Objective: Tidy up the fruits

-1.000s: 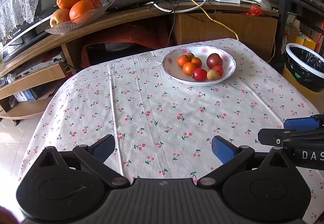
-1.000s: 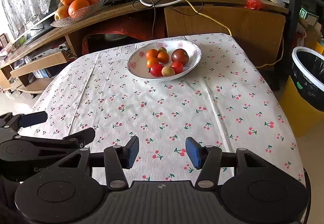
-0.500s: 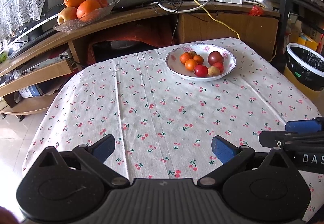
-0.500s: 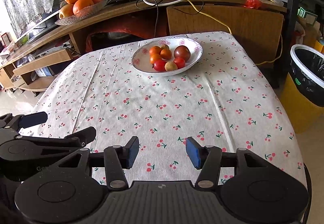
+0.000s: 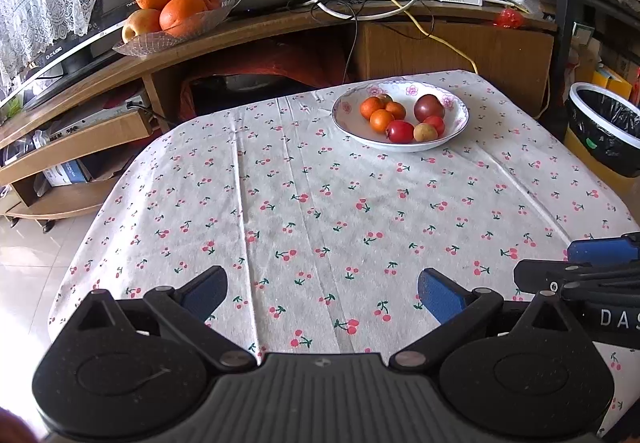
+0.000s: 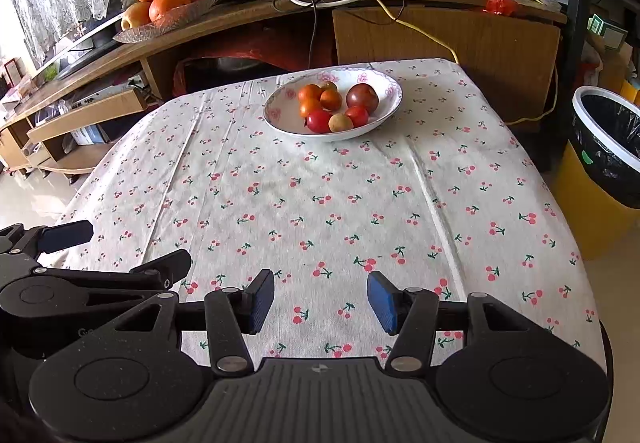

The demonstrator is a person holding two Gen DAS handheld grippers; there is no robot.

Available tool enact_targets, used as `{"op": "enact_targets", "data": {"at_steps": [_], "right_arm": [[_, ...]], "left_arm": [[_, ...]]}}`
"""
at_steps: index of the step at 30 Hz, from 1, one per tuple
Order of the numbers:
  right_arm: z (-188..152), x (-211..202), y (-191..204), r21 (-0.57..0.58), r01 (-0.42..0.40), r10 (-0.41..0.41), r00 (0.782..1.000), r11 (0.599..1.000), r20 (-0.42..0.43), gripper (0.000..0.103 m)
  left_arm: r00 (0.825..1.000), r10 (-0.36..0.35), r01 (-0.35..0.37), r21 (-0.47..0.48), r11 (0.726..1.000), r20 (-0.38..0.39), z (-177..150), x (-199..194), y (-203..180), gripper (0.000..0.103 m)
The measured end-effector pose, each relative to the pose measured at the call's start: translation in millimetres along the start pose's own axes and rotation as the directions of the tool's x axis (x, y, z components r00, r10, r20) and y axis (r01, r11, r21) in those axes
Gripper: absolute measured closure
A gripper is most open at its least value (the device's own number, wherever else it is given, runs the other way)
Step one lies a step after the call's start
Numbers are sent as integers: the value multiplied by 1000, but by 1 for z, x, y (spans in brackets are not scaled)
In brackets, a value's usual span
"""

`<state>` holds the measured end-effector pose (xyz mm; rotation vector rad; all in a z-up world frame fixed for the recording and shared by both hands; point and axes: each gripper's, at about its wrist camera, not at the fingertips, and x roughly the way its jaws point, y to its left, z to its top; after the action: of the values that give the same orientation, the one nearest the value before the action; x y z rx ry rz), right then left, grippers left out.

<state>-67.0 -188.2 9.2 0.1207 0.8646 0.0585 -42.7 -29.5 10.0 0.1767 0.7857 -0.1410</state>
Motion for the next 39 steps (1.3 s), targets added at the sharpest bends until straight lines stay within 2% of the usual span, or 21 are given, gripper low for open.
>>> {"op": "enact_targets", "data": {"at_steps": [39], "right_arm": [[-8, 3, 2, -13, 10, -10, 1000, 1000, -22, 54]], "left_arm": [[1000, 20, -20, 0, 1000, -1, -8, -3, 0, 0]]}}
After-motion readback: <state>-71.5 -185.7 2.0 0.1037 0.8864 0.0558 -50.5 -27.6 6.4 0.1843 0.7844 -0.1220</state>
